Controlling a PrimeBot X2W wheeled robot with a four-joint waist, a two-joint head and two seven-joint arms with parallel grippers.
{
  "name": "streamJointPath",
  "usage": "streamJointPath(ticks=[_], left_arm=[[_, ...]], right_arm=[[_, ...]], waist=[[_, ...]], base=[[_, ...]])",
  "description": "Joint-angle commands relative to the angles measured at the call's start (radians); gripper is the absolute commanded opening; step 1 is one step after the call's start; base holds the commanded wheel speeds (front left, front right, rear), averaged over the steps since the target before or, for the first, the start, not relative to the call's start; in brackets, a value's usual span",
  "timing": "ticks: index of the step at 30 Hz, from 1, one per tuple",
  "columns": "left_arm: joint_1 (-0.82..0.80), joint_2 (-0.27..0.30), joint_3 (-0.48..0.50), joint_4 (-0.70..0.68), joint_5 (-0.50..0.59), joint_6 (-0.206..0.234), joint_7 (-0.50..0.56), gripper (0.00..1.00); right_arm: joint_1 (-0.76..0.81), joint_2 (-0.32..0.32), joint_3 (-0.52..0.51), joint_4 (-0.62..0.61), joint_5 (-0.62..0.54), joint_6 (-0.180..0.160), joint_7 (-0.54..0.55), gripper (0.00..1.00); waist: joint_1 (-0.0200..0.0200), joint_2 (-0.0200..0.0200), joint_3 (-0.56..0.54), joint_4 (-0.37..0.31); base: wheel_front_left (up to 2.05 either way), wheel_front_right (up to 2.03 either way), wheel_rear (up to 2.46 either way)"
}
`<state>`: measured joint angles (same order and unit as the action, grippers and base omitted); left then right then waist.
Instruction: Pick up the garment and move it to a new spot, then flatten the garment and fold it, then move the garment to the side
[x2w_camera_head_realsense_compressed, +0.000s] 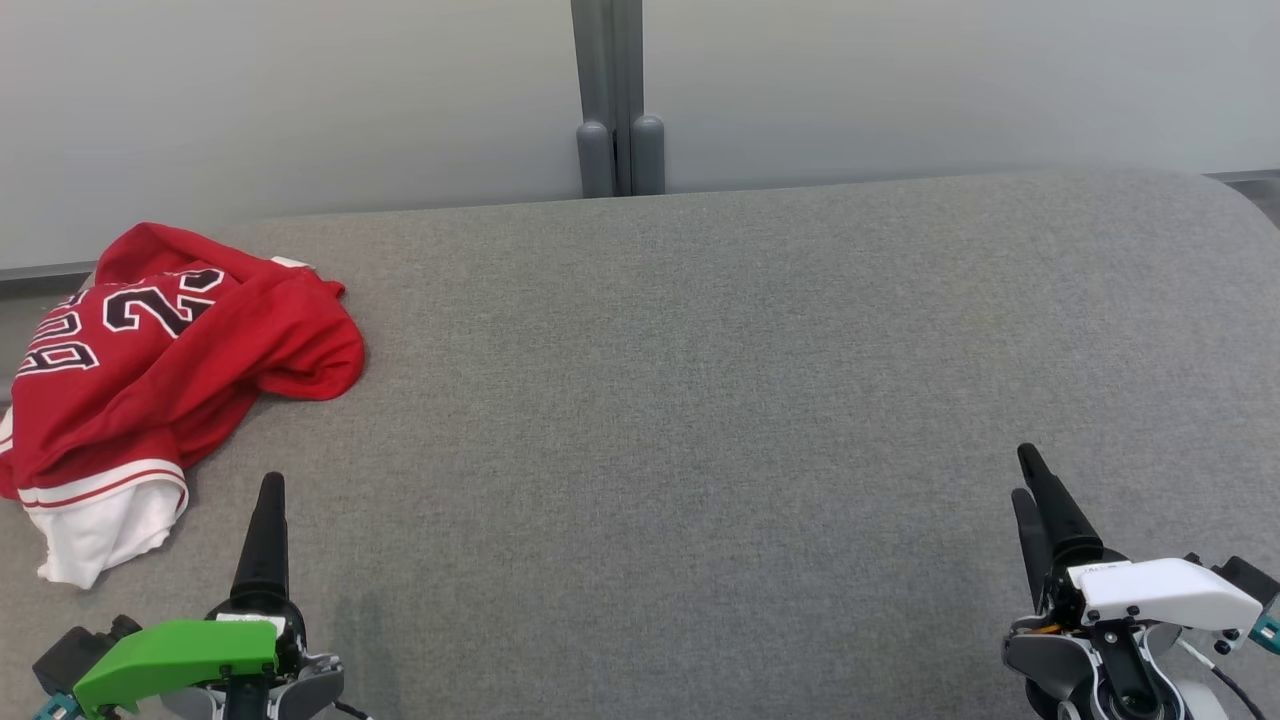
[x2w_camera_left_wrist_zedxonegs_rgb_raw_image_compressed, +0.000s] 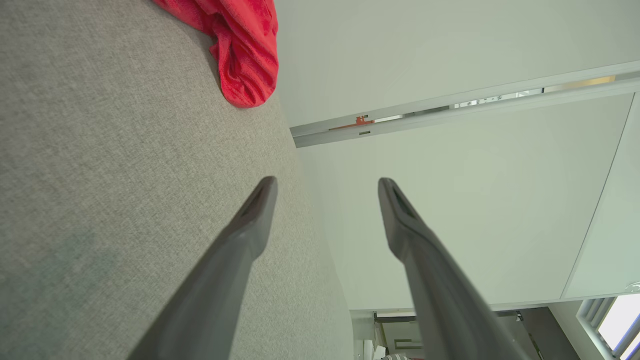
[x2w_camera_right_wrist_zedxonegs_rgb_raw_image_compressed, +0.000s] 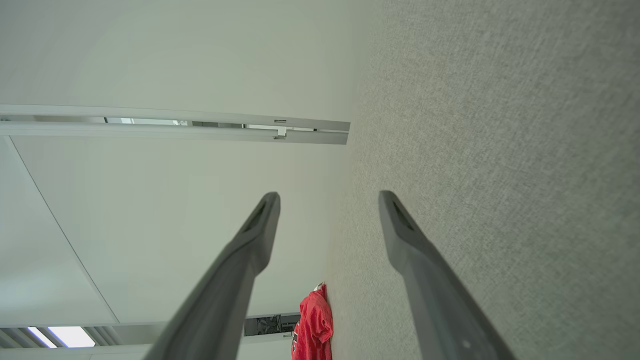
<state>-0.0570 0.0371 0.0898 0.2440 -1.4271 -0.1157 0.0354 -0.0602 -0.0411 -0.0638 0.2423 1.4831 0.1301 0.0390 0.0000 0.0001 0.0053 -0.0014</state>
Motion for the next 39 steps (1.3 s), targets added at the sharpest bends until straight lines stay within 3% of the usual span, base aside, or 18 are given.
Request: streamJointPath(ticks=[1,27,39], left_arm=[[-0.018,0.006,-0.004,-0.027,0.043,0.007,-0.011,1.0],[-0.003,0.012,-0.052,-0.083,0.585,0.059,-0.111,1.0],[0.009,0.018,-0.074,-0.082,0.765,0.076,-0.147,1.0]], right_arm=[[-0.014,-0.008,0.005,-0.025,-0.036,0.0,-0.014,1.0],[-0.013,-0.027,0.084,-0.081,-0.498,0.0,-0.114,1.0],[-0.01,-0.034,0.117,-0.082,-0.644,0.0,-0.151,1.0]], waist=[[0.0,-0.0001,0.0,0.0],[0.0,-0.0001,0.004,0.006],[0.0,-0.0001,0.002,0.006]], base=[[0.0,0.0,0.0],[0.0,0.0,0.0],[0.0,0.0,0.0]])
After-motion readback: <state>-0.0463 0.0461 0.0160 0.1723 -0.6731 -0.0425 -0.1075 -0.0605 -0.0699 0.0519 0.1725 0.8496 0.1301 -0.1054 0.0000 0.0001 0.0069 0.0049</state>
